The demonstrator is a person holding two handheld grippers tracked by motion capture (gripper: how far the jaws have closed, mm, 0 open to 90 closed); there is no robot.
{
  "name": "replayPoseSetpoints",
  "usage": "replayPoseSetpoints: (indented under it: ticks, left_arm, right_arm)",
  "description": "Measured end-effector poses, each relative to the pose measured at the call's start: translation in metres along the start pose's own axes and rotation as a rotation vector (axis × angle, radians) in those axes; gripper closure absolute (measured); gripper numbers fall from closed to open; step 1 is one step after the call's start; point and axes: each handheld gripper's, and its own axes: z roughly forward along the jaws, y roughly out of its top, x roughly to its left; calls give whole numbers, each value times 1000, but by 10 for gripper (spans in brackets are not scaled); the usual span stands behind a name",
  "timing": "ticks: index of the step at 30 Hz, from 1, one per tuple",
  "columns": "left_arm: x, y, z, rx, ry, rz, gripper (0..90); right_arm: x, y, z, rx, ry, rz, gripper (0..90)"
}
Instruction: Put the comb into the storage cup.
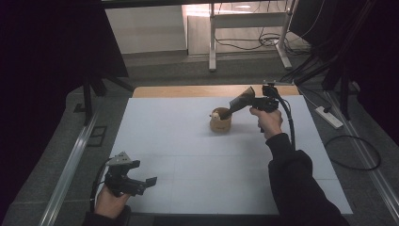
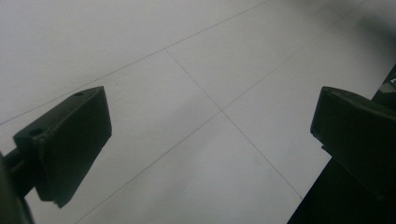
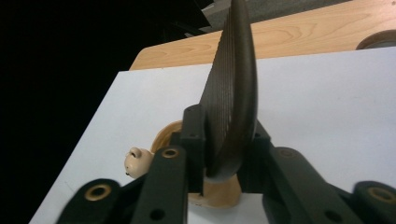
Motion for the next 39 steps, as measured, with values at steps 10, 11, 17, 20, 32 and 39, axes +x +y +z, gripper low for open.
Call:
replayPoseSetpoints:
  ticks: [10, 11, 17, 20, 32, 39]
  left_arm:
    - [0, 0, 0, 2, 0, -1, 0]
    - [0, 0, 0, 2, 0, 0, 0]
    - [0, 0, 0, 2, -2, -1, 0]
    - [0, 0, 0, 2, -4, -2, 0]
    - [0, 0, 1, 2, -3, -3, 0]
    - [0, 0, 1, 5, -5, -4, 0]
  right_arm:
    - [7, 0, -5, -7, -20, -54, 550]
    - [7, 0, -5, -4, -27, -63, 537]
    - [10, -1, -5, 9, -63, -93, 468]
    - [10, -1, -5, 12, -68, -98, 431]
    - [15, -1, -10, 23, -112, -148, 271]
    - [17, -4, -10, 66, -120, -191, 164]
